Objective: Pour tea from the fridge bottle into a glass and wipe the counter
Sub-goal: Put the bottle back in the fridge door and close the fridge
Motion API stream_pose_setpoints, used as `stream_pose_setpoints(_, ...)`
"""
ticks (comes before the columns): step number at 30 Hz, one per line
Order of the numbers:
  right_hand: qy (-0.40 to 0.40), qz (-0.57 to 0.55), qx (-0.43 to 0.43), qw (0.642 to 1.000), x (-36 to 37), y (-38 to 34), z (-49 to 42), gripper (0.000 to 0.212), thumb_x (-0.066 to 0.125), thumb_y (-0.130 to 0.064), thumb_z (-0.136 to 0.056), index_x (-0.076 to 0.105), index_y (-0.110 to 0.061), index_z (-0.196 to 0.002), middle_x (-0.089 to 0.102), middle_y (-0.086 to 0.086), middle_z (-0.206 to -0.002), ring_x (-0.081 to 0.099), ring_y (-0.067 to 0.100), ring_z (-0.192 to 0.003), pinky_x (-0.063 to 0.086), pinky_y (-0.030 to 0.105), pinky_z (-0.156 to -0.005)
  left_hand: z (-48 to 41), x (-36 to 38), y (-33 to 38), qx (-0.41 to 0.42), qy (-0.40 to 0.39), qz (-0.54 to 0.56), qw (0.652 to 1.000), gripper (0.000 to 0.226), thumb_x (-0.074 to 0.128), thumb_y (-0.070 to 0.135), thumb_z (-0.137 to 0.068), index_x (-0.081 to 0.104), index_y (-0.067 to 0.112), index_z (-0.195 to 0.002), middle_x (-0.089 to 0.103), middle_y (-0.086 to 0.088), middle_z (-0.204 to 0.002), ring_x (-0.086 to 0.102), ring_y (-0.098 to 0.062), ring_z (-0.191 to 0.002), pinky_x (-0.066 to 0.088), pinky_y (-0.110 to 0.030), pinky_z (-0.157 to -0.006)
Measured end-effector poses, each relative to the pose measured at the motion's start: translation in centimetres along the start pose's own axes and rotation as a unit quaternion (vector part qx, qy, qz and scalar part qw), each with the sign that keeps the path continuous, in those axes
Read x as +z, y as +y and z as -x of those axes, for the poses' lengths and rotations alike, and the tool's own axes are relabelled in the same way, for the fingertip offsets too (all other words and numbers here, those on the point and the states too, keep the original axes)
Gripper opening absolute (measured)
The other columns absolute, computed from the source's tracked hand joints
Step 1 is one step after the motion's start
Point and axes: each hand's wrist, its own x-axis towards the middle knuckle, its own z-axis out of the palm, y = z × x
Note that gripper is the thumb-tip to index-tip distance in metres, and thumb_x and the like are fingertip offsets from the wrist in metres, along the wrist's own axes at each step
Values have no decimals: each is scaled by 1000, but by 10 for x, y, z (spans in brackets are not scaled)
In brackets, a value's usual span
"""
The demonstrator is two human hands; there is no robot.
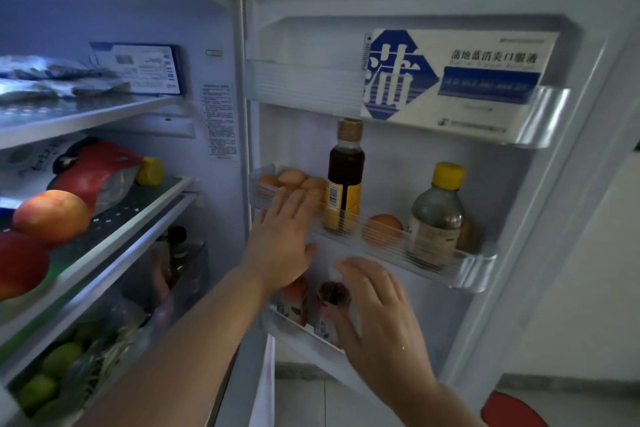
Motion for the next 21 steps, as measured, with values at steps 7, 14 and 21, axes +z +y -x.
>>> stream_pose_setpoints(7, 67, 187, -5, 980, -52, 17, -8, 55, 72, -25, -74, 52, -15, -124, 58, 9, -126, 53, 29, -119, 38, 52, -103, 4, -10, 2, -19, -6, -30, 999, 80, 60, 40, -84, 13, 27, -148, 19, 4, -155, 10, -25, -145, 23, -50, -115)
stream_pose_setpoints(14, 52, 192, -55, 978, -52, 12, 5, 56, 78, -22, -65, 60, -15, -118, 62, 8, -117, 49, 22, -106, 36, 40, -95, 16, -24, 7, -77, -43, -26, 996, 79, 57, 41, -87, 9, 30, -148, 8, 7, -159, 6, -26, -147, 18, -54, -114)
stream_pose_setpoints(21, 28, 99, -136, 985, -60, -23, 15, 40, 50, -35, -74, 58, -25, -111, 63, -1, -109, 62, 19, -93, 52, 42, -82, 52, -40, 30, -135, 17, 1, 991, 70, 60, 30, -86, 24, 21, -146, 33, 1, -149, 28, -21, -138, 35, -49, -107)
